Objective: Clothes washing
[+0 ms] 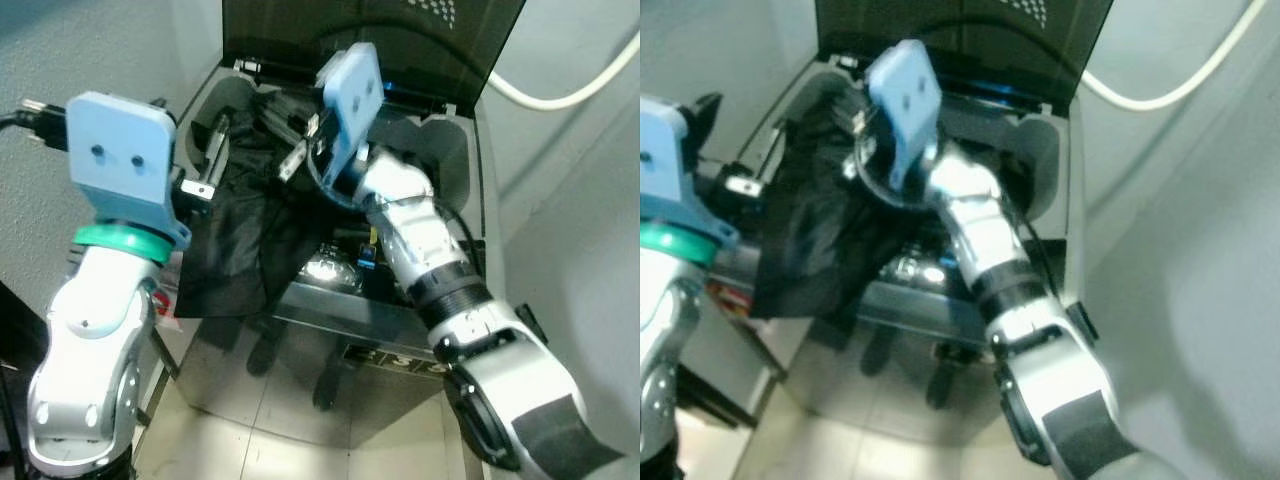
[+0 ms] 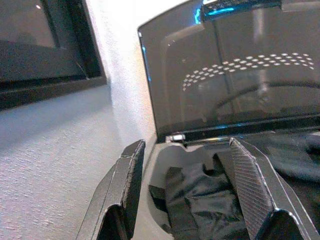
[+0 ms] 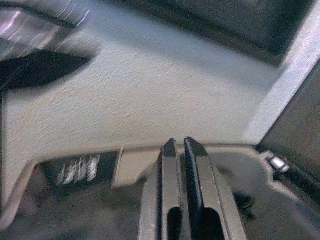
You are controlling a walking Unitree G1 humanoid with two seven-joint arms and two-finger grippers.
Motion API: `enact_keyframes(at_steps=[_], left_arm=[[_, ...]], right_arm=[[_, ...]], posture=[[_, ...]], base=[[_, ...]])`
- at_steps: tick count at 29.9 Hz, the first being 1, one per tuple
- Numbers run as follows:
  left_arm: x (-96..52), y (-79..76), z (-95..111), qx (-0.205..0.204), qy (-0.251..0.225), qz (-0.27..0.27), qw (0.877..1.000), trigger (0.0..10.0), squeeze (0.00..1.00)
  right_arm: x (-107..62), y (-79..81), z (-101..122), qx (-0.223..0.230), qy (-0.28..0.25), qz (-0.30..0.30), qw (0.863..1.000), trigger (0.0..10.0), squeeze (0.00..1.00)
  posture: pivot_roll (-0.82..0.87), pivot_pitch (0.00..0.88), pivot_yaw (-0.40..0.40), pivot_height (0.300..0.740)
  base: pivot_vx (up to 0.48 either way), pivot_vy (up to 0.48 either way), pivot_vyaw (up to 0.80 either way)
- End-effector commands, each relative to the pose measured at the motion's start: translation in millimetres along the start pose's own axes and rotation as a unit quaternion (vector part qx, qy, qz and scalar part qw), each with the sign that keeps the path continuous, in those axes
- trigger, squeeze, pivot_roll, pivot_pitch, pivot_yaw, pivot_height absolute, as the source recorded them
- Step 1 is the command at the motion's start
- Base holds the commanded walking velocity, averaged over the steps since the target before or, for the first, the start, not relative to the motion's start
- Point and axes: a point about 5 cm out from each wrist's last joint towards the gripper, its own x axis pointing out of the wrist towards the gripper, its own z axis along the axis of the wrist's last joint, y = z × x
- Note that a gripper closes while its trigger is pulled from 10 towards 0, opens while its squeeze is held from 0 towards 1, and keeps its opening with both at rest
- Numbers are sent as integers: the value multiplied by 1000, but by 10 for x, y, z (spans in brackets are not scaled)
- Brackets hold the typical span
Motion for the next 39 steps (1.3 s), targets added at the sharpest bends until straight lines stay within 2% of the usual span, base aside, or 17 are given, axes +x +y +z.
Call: enact_keyframes(at_steps=[1,3,4,6,8,12,20,21,22,24,26,27,28,29,34,36,39], left_arm=[[-2,0,29,3,-9,0,1000,10000,0],[-1,0,35,4,-10,-2,1000,10000,0],[3,15,49,6,-12,-3,1000,10000,0],[3,15,49,6,-12,-3,1000,10000,0],[-1,53,53,12,-12,-4,1000,10000,0],[-12,82,38,17,-9,-5,1000,10000,0],[-9,76,23,18,-7,-9,1000,10000,0],[-4,73,18,18,-7,-10,1000,10000,0],[-4,73,18,18,-7,-10,1000,10000,0],[-1,73,9,18,-6,-9,1000,10000,0],[-1,73,9,18,-6,-9,1000,10000,0],[-1,75,6,18,-5,-8,1000,10000,0],[-1,75,6,18,-5,-8,1000,10000,0],[-3,76,1,18,-5,-8,1000,10000,0],[-1,79,-7,17,-4,-8,1000,10000,0],[-3,79,-10,16,-3,-7,1000,10000,0],[-5,79,-12,15,-3,-7,1000,10000,0]], right_arm=[[-9,54,19,-22,4,27,999,10000,1000],[-67,91,-8,-36,15,45,998,10000,1000],[-195,122,-41,-50,36,90,994,10000,1000],[-195,122,-41,-50,36,90,994,10000,1000],[-401,161,-76,-64,68,156,983,10000,1000],[-547,214,-81,-68,91,205,972,10000,1000],[-630,330,-63,-77,104,252,959,10000,1000],[-665,394,-59,-86,111,276,951,10000,1000],[-665,394,-59,-86,111,276,951,10000,1000],[-730,486,-52,-97,124,303,940,10000,1000],[-730,486,-52,-97,124,303,940,10000,1000],[-763,518,-52,-103,132,312,935,10000,729],[-763,518,-52,-103,132,312,935,10000,729],[-788,542,-62,-109,139,318,932,10000,0],[-816,635,-102,-133,145,321,927,10000,0],[-807,731,-111,-136,130,310,932,10000,0],[-798,764,-110,-136,122,301,936,10000,0]], posture=[[204,152,-44,740],[204,151,-44,740],[205,148,-41,740],[205,148,-41,740],[202,145,-35,740],[200,143,-32,740],[198,141,-28,740],[198,141,-28,740],[198,141,-28,740],[199,146,-31,740],[199,146,-31,740],[198,147,-32,740],[198,147,-32,740],[198,149,-32,740],[199,152,-33,740],[197,153,-33,740],[197,153,-33,740]], base=[[0,0,0],[0,0,0],[0,0,0],[0,0,0],[0,0,0],[0,0,0],[0,0,0],[0,0,0],[0,0,0],[0,0,0],[0,0,0],[0,0,0],[0,0,0],[0,0,0],[0,0,0],[0,0,0],[0,0,0]])
